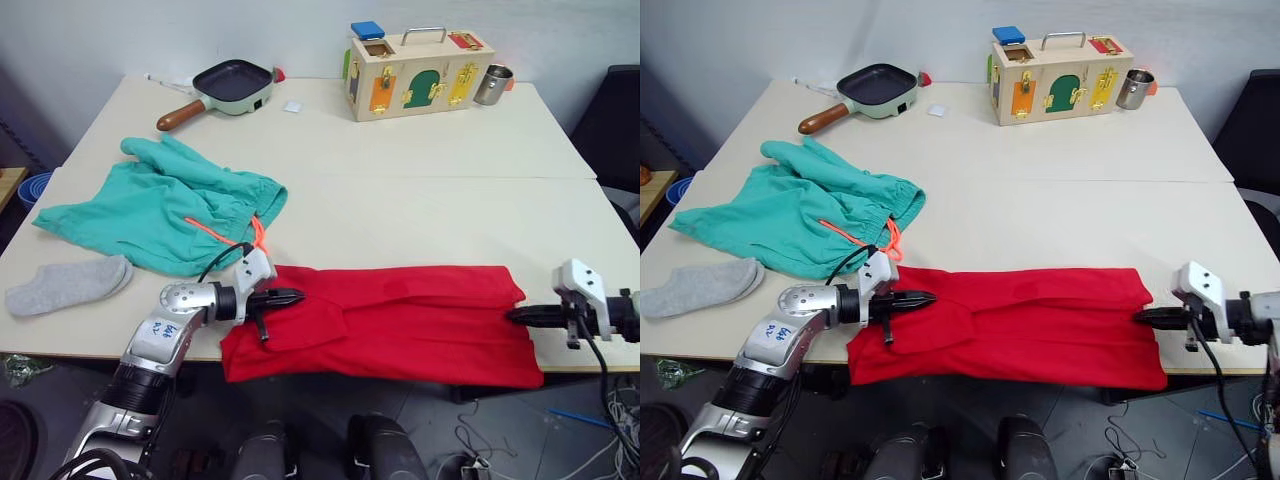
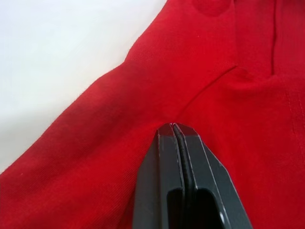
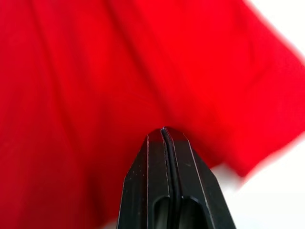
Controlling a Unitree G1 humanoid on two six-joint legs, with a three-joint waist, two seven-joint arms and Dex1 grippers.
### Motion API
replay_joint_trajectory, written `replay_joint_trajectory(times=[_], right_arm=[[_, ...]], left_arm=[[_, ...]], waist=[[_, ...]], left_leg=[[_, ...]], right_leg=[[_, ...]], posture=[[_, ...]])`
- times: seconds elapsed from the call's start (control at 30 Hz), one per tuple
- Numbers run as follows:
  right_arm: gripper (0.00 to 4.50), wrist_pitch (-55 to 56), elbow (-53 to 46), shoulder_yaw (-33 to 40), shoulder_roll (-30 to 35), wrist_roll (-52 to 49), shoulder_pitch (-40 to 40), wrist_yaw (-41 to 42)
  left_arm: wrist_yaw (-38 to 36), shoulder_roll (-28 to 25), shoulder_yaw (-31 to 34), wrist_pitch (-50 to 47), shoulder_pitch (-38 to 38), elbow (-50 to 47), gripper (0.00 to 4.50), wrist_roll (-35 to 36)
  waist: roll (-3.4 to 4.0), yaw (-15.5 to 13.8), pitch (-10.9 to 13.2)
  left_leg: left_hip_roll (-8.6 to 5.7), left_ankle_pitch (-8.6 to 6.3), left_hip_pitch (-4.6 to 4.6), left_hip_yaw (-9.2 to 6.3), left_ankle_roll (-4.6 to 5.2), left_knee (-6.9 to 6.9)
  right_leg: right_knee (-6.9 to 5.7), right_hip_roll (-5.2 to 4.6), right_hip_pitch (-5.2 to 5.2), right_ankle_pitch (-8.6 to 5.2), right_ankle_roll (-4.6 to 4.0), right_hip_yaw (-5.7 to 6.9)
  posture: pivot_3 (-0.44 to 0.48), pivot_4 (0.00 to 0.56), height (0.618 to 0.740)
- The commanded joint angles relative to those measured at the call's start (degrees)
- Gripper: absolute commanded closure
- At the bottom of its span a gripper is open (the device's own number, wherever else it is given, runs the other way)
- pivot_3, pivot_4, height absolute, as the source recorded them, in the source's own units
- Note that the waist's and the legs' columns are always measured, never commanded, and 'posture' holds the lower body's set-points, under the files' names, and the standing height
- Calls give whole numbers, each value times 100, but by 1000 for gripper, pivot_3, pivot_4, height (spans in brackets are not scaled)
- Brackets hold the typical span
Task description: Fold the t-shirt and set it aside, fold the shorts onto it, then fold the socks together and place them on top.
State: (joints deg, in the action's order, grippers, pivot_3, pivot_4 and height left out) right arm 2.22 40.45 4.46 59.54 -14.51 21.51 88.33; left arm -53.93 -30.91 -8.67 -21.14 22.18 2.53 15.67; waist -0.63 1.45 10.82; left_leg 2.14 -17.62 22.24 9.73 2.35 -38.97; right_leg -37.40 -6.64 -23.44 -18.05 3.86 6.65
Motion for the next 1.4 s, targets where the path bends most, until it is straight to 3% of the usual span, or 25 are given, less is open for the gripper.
replay_joint_trajectory(times=[0.03, 0.23, 0.53, 0.67, 0.8, 0.97, 1.2, 1.4], right_arm=[[4500, -316, -470, 378, 202, -364, -127, 207], [4500, -870, -1153, 571, -146, -743, 61, -242], [4500, -570, -3908, 339, -2342, -811, -921, -2214], [4500, -461, -4470, -105, -2978, -436, -1383, -2932], [4500, -348, -4587, -420, -3350, 39, -1557, -3613], [4500, -354, -4122, -229, -3596, 218, -1347, -4394], [4500, -462, -4054, -6, -3478, -279, -1286, -4121], [4500, -434, -3649, 29, -3283, 175, -1208, -4585]], left_arm=[[-102, -89, 190, 113, -8, -104, 4485, 72], [-284, -34, 355, 330, 51, -99, 4485, 222], [139, 365, 419, 98, -44, -429, 4485, 278], [578, 601, 432, -81, -116, -528, 4485, 198], [907, 747, 444, -287, -137, -611, 4485, 192], [1511, 831, 469, -395, -200, -381, 4485, -103], [1934, 851, 613, -401, -115, -136, 4485, -239], [2201, 910, 768, -309, -46, 87, 4485, -278]], waist=[[0, 15, 0], [0, 9, 0], [0, -79, 0], [-1, -143, 0], [-1, -125, -1], [-2, -118, -1], [-2, -120, -1], [-3, -121, -2]], left_leg=[[0, 0, 0, 0, 0, 1], [3, -1, -3, 1, -3, 2], [1, -3, 7, -6, -7, 7], [0, -6, 7, -7, -4, 2], [0, -6, 8, -4, -3, 3], [0, -6, 5, -4, -4, 3], [1, -6, 4, -4, -3, 6], [1, -6, 2, -3, -2, 6]], right_leg=[[0, 0, -1, 0, 0, 0], [0, 2, -1, 0, -1, 0], [-1, 2, -7, 0, -1, 5], [1, 2, -3, 0, 0, 4], [0, 2, -5, 0, 0, 1], [-1, 5, -5, 0, 0, 1], [0, 6, -4, 0, -1, 1], [-1, 6, -4, 0, -1, 1]], posture=[[0, 150, 740], [0, 150, 740], [0, 150, 740], [0, 150, 740], [0, 150, 740], [0, 150, 740], [0, 150, 740], [0, 150, 740]])
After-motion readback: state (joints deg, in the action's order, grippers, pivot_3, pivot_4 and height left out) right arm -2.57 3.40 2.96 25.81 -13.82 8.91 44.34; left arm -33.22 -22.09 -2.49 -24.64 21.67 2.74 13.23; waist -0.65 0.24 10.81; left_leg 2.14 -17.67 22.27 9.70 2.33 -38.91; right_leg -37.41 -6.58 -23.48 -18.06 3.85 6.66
